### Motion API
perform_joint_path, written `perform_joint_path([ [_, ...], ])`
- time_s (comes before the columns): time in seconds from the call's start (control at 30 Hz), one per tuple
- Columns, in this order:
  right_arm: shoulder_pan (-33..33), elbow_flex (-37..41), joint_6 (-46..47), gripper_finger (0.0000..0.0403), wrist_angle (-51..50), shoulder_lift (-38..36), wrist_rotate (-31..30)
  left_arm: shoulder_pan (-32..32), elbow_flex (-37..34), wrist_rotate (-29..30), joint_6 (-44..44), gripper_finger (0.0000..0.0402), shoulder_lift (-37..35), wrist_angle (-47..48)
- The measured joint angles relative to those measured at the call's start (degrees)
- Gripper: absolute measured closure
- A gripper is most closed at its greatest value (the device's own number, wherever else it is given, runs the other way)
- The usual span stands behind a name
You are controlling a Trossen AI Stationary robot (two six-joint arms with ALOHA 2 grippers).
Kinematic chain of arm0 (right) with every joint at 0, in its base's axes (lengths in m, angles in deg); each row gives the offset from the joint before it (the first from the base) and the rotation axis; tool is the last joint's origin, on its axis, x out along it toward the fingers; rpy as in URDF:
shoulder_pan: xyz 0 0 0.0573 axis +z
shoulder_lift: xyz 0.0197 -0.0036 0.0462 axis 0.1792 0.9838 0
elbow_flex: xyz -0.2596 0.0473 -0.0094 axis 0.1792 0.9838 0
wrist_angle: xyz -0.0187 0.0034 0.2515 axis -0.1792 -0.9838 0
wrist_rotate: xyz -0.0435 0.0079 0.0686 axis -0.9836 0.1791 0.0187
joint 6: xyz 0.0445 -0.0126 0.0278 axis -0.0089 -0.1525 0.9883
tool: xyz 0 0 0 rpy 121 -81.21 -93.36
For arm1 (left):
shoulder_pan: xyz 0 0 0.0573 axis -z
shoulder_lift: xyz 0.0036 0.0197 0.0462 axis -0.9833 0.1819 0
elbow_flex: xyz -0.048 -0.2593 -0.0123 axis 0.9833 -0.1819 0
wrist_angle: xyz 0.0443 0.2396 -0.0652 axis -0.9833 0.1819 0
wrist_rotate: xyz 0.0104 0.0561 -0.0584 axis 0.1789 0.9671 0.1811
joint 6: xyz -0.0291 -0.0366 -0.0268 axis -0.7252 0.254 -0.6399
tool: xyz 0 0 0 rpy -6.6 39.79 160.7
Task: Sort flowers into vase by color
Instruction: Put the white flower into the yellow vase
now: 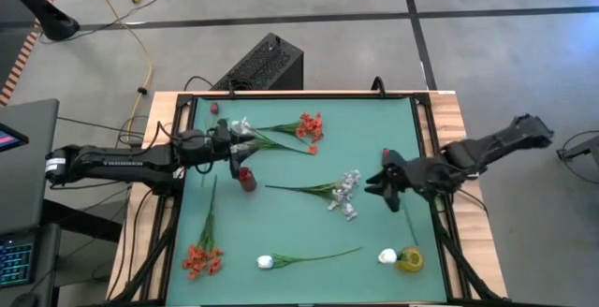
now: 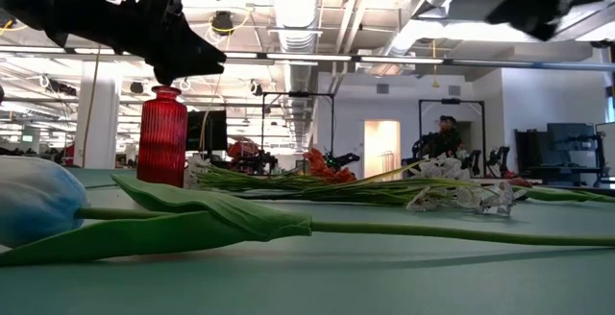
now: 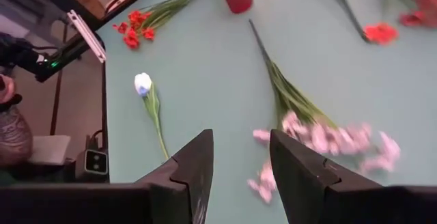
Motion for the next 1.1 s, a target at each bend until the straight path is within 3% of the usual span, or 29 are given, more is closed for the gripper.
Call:
perform_joint_path([
  [0.17, -7.8, 0.0, -7.5, 0.0234, 7.9, 6.5, 8.6, 1.6, 0.0, 0.4, 1.4, 0.0221, 0.0, -0.3],
  [0.47, -18.3, -1.7, -12.0, 0.0234, 17.1, 20.3, 23.5, 2.9, 0.0, 0.8, 3.8, 0.0221, 0.0, -1.9],
  [0.83, -13.4, -12.7, -26.8, 0.0234, 17.0, 39.1, 27.2, 2.9, 0.0, 0.7, 3.8, 0.0221, 0.0, -1.7],
  [1.1, -10.4, -20.9, -32.0, 0.0234, 16.9, 52.0, 27.6, 2.9, 0.0, 0.6, 3.8, 0.0221, 0.0, -1.7],
])
